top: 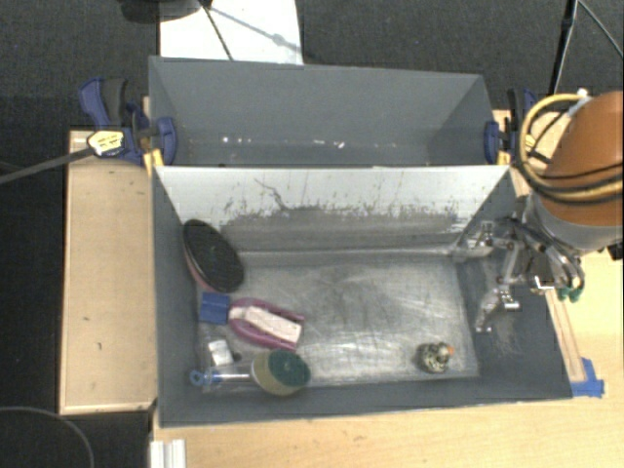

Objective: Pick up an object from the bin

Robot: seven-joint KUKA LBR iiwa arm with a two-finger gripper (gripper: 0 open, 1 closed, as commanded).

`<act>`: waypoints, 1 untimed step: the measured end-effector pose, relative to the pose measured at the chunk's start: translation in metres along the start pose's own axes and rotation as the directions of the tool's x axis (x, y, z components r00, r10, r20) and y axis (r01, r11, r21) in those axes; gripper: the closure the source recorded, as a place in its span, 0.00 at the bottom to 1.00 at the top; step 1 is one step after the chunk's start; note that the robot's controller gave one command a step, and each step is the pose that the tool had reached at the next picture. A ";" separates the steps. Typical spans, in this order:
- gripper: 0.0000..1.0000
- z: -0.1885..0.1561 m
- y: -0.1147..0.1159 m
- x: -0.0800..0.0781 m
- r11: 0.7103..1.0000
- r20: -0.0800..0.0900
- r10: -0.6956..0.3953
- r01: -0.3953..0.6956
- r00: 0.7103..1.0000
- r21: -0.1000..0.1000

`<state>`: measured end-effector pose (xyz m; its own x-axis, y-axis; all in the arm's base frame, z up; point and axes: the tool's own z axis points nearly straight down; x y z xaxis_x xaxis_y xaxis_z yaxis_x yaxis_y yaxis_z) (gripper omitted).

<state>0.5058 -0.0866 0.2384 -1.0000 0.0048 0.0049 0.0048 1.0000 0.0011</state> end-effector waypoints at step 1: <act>0.00 0.166 0.014 0.021 0.989 0.019 -0.148 0.148 0.989 0.005</act>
Offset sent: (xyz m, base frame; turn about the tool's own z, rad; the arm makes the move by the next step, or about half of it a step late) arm -0.0268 0.0146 -0.1684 -0.1529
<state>0.4836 -0.0724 0.0727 -0.9896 -0.1432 -0.0145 -0.1432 0.9897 -0.0030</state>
